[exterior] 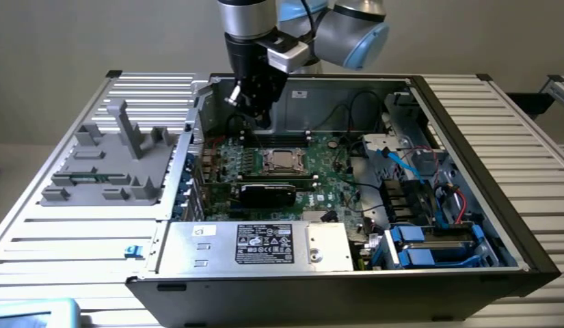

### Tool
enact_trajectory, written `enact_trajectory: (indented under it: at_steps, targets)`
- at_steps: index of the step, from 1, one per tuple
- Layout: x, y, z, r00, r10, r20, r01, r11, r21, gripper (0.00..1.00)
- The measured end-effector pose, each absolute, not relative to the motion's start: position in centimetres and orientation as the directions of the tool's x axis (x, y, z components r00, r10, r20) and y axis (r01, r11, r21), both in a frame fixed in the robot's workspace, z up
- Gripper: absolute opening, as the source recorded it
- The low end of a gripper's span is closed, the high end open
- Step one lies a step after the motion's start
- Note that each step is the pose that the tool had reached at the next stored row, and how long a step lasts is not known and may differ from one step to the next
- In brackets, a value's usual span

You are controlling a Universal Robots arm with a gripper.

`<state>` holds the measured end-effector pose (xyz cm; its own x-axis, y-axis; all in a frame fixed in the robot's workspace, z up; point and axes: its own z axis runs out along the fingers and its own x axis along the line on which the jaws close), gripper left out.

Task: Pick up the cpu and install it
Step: 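Install the first cpu locking lever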

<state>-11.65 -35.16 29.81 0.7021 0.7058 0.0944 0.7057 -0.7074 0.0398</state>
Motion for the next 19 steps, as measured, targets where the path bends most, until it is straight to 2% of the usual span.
enact_trajectory:
  at_steps: [10,19]
  targets:
    - [-11.66,-35.16,29.76,0.786,0.615,0.059,0.616,-0.788,0.009,0.11]
    - [-11.65,-35.17,29.73,0.861,0.505,0.051,0.506,-0.863,0.003,0.11]
